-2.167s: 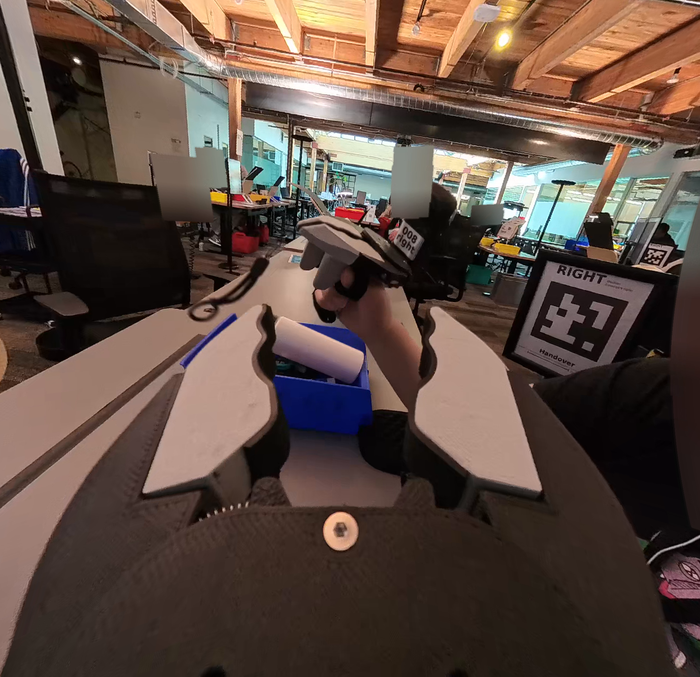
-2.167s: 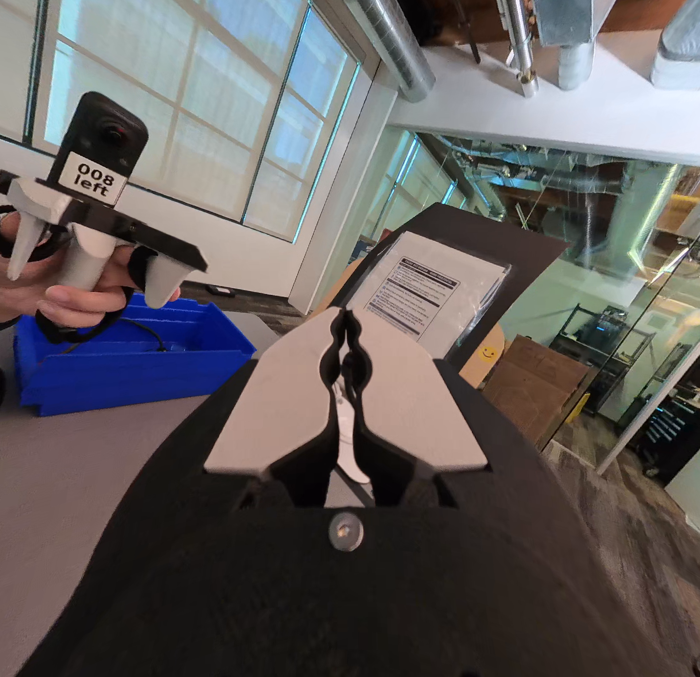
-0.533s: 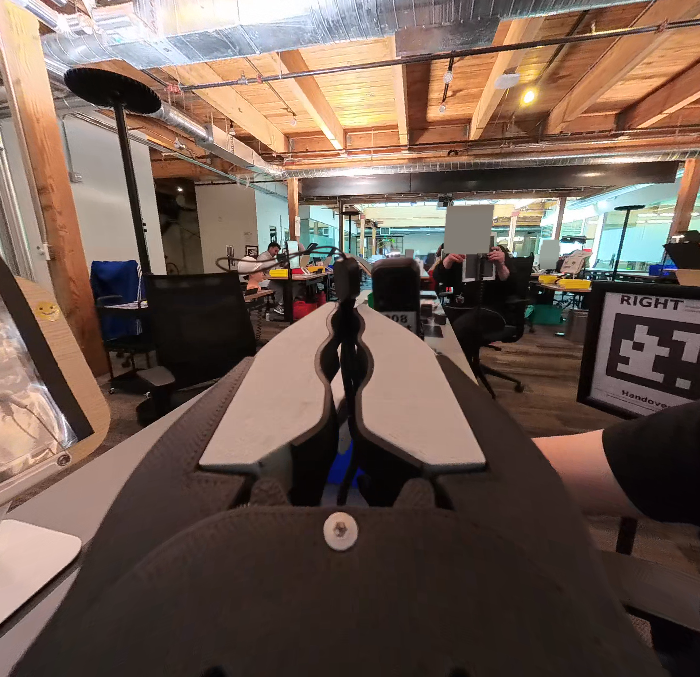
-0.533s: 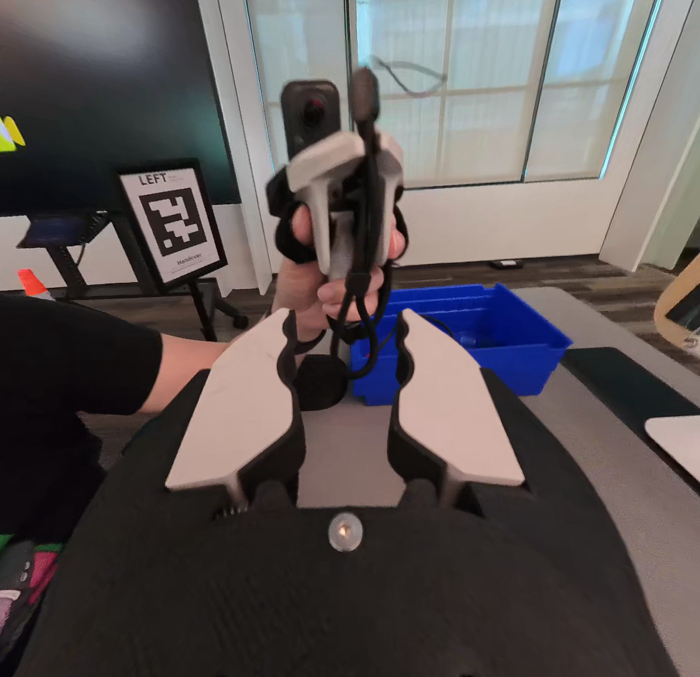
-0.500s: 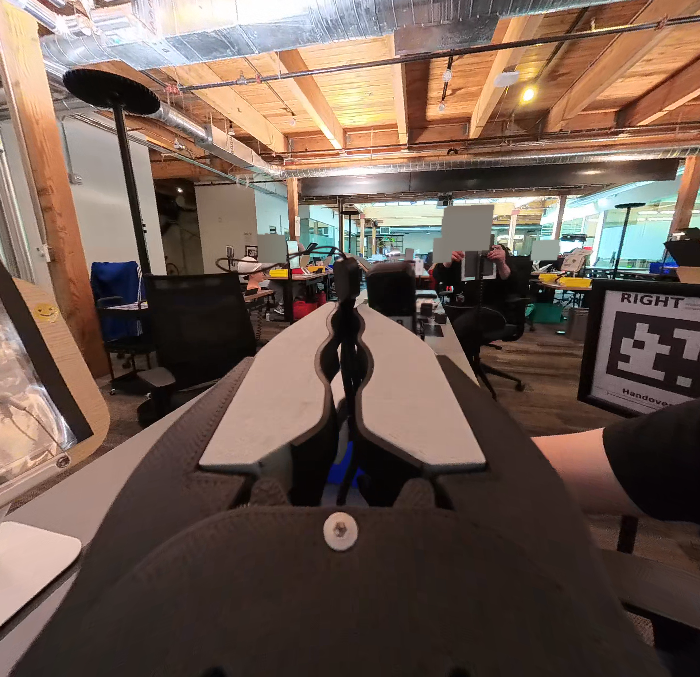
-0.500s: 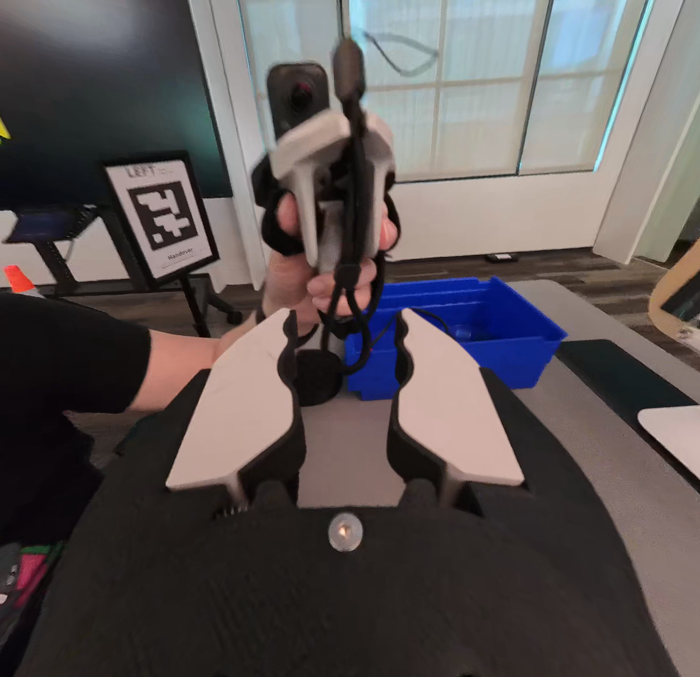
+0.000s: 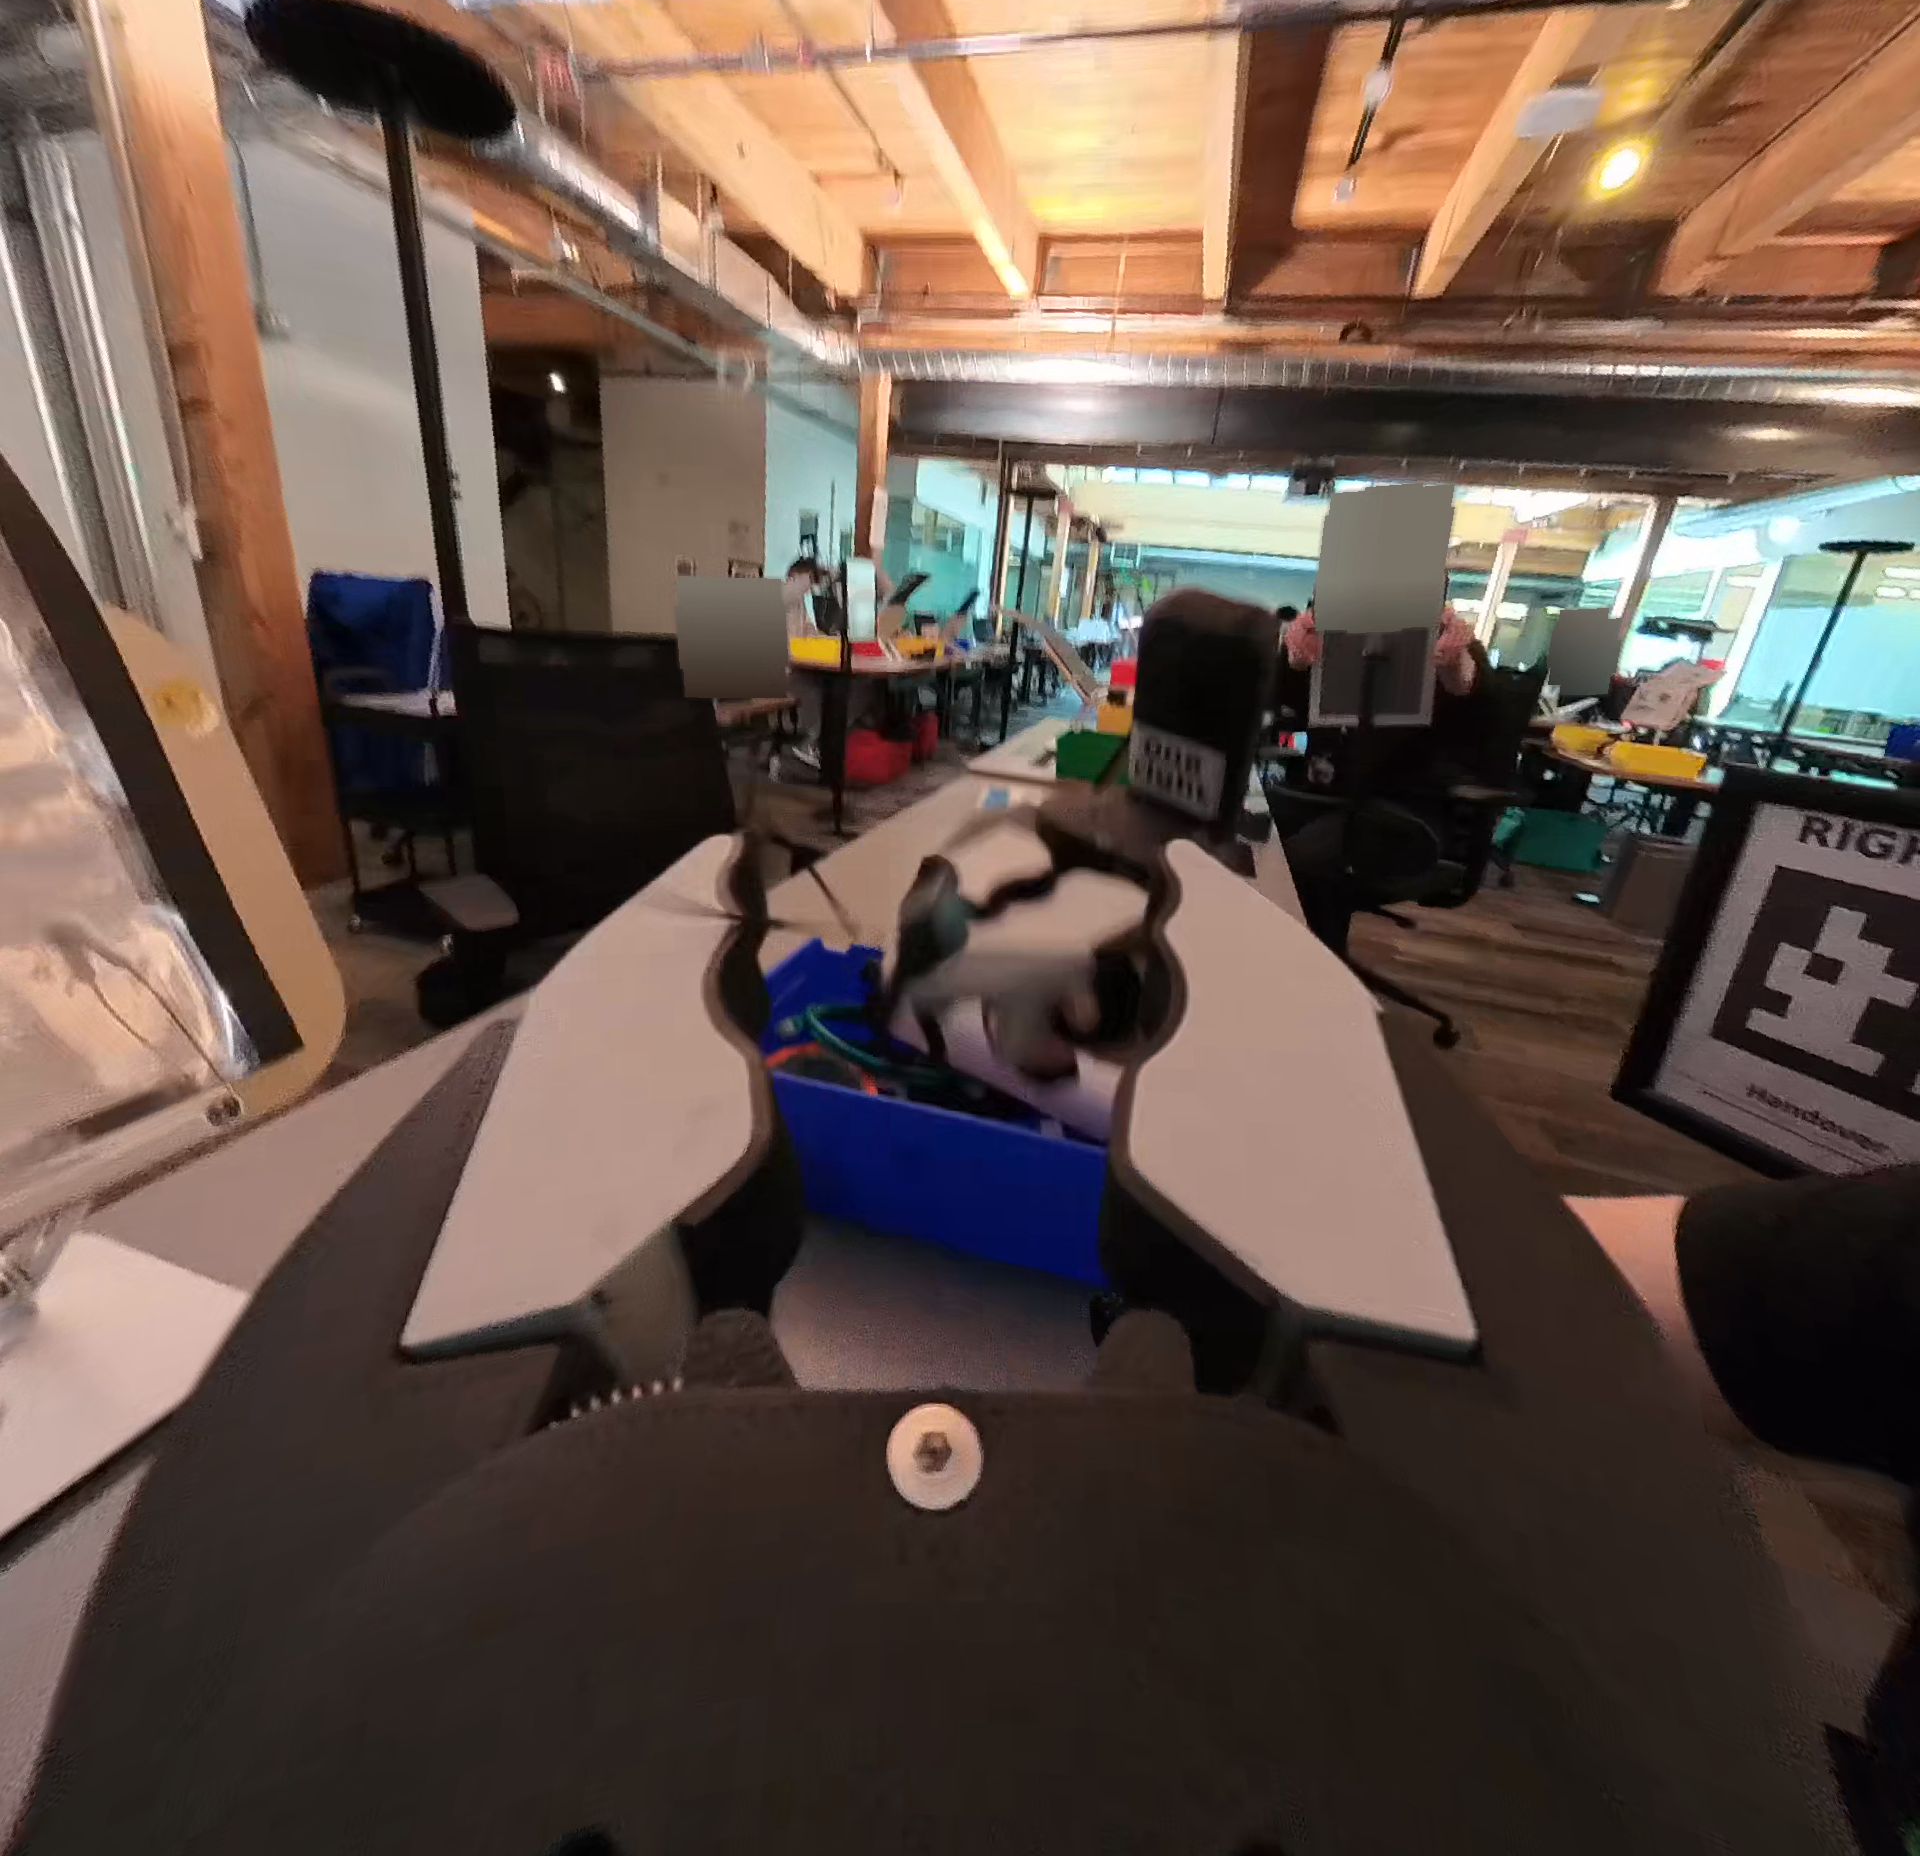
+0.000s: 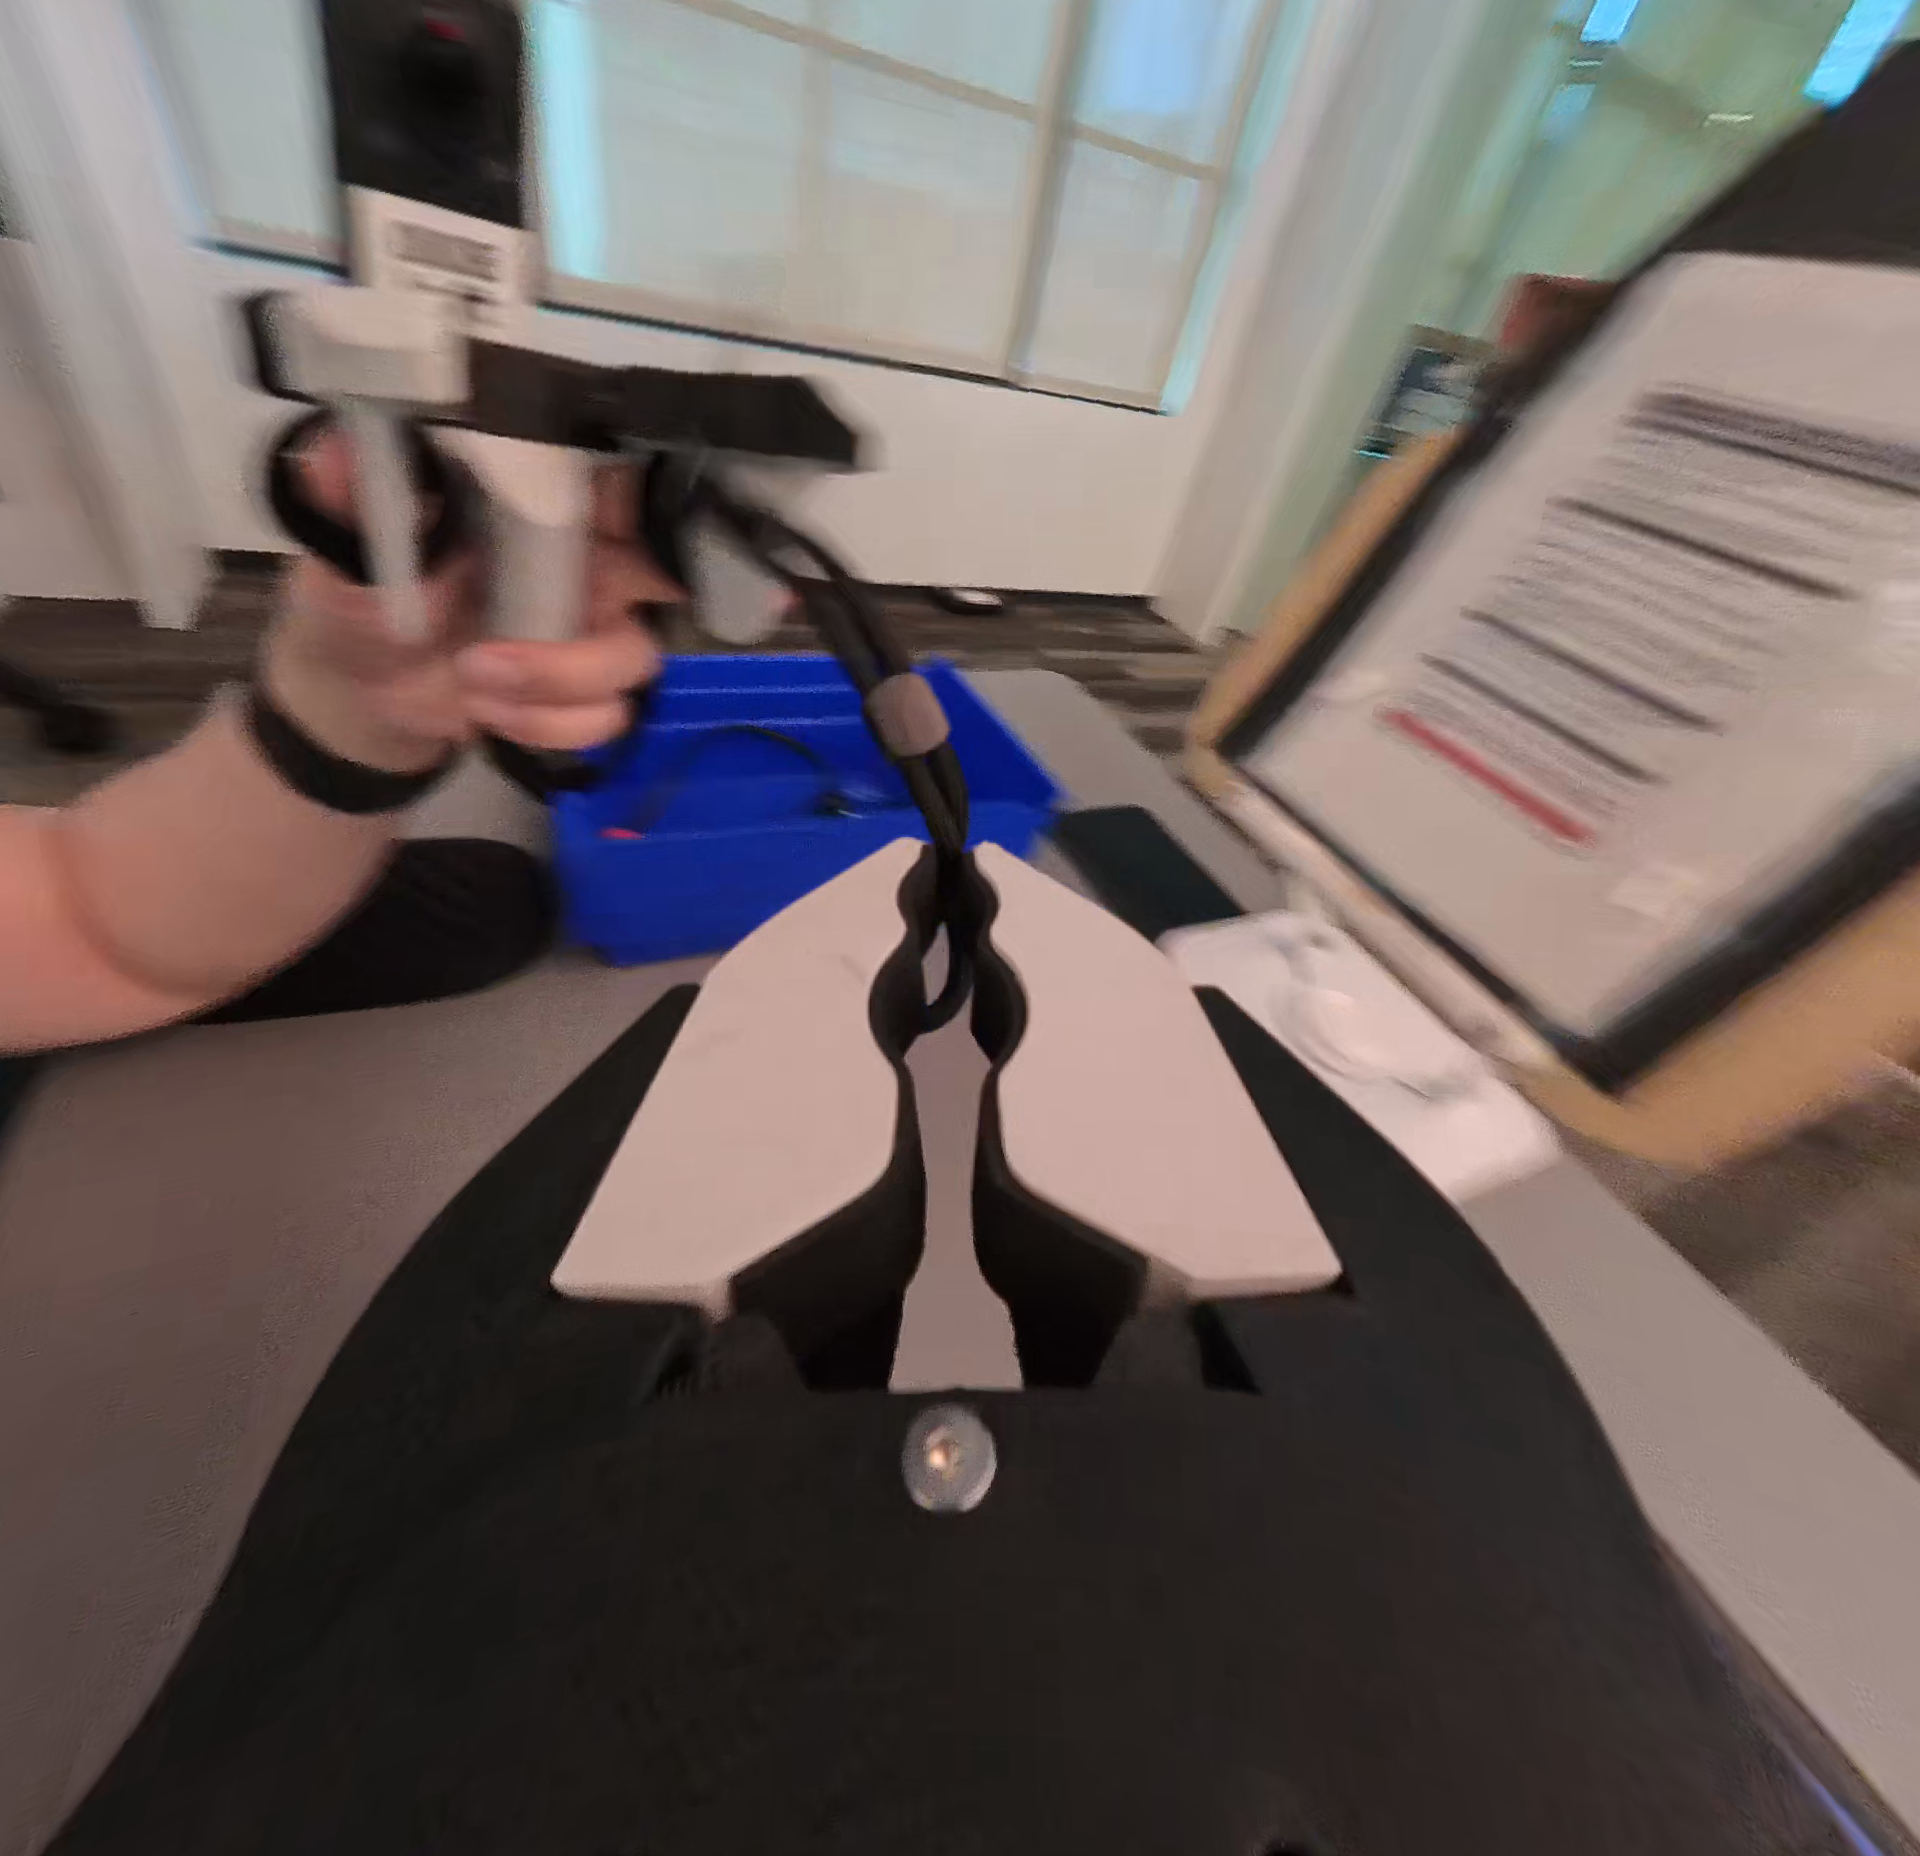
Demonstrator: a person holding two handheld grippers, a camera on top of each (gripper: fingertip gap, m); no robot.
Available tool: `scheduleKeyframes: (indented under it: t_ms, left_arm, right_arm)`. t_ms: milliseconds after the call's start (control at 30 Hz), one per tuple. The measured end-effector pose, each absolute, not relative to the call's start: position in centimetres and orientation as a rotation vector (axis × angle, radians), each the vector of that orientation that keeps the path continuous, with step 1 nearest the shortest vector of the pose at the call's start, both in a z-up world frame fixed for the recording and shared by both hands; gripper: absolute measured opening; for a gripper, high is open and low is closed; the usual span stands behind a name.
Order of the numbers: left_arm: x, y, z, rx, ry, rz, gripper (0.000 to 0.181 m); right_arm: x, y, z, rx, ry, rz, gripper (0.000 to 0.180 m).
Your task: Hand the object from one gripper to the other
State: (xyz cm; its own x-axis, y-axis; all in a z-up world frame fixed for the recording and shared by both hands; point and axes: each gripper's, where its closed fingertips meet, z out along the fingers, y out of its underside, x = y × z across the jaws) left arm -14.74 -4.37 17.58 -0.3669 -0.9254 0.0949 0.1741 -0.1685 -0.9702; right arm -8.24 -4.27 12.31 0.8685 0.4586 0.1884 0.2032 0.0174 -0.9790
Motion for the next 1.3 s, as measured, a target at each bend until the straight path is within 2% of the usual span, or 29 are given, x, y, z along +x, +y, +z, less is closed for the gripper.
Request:
scheduleKeyframes:
  t_ms: [133, 233, 500, 567, 600, 733, 900, 1033, 1200, 1300]
  left_arm:
    - [-14.4, -4.1, 16.9, -1.003, 1.282, -1.658, 0.065]
    - [-14.0, -3.9, 16.2, -1.035, 1.306, -1.64, 0.064]
    - [-13.3, -4.0, 14.8, -1.096, 1.385, -1.579, 0.063]
    - [-13.4, -3.7, 14.6, -1.11, 1.395, -1.541, 0.065]
    - [-13.5, -3.4, 14.7, -1.117, 1.394, -1.517, 0.065]
    - [-15.2, -0.7, 15.2, -1.155, 1.374, -1.351, 0.066]
    - [-20.4, 8.5, 13.3, -1.443, 1.259, -0.82, 0.067]
    - [-26.6, 15.2, 7.4, -1.862, 1.209, -0.456, 0.058]
    - [-29.4, 20.3, 0.5, -2.199, 1.183, -0.37, 0.04]
    - [-29.6, 23.8, -3.0, -2.27, 1.169, -0.276, 0.041]
  right_arm:
    - [3.7, -7.6, 11.8, -1.778, -0.265, -0.039, 0.003]
    - [10.7, -10.6, 8.2, -2.005, -0.047, -0.116, 0.004]
    - [19.4, -15.3, -1.9, -2.434, 0.399, -0.203, 0.006]
    - [20.4, -15.5, -3.0, -2.479, 0.425, -0.245, 0.021]
    - [20.7, -15.5, -3.0, -2.476, 0.431, -0.253, 0.026]
    - [20.3, -15.0, -0.8, -2.381, 0.381, -0.277, 0.029]
    - [19.2, -14.6, 2.8, -2.26, 0.287, -0.369, 0.027]
    - [18.2, -13.9, 4.4, -2.213, 0.227, -0.425, 0.028]
    - [17.2, -13.1, 4.1, -2.234, 0.171, -0.454, 0.028]
    - [17.0, -12.8, 3.6, -2.262, 0.156, -0.466, 0.028]
